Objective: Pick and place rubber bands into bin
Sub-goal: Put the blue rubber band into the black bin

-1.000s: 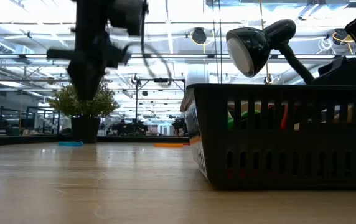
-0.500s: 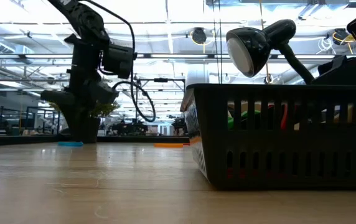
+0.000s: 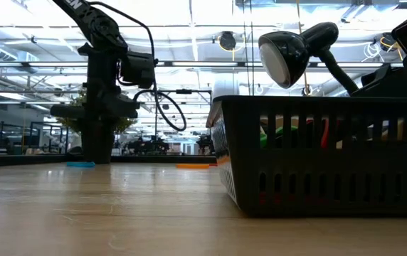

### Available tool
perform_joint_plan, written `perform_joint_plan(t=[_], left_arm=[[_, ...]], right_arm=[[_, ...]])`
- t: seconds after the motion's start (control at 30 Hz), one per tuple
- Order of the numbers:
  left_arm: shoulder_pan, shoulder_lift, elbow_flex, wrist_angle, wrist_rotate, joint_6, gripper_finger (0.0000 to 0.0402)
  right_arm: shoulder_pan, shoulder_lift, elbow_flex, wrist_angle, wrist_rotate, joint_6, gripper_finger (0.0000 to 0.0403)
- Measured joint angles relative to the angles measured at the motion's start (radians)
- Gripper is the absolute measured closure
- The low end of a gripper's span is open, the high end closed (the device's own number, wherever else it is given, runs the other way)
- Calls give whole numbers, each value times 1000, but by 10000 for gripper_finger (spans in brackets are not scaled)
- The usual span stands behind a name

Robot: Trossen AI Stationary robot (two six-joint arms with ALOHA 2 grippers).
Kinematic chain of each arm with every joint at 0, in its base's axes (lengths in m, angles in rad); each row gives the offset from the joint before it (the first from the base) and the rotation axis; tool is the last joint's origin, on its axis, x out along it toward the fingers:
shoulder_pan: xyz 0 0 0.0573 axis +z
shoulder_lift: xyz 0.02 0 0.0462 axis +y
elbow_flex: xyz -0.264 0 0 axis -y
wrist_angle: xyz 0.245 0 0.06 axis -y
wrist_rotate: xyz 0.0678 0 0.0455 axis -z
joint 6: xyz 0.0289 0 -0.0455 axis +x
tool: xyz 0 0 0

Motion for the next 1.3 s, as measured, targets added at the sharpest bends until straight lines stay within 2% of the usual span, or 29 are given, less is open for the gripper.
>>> perform_joint_plan(t=[0.37,0.87,0.97,1.13,1.3], left_arm=[[1,1,0,-9,41,-13,282],[2,1,0,-8,25,-76,282],[2,1,0,-8,22,-87,282],[2,1,0,-8,21,-88,282],[2,1,0,-8,21,-123,282]], right_arm=[[0,0,0,0,-2,29,287],[2,0,0,58,-5,16,287],[2,-7,0,54,-42,7,286],[2,-74,0,-7,-81,-15,286],[-6,-216,0,-141,-81,-24,286]])
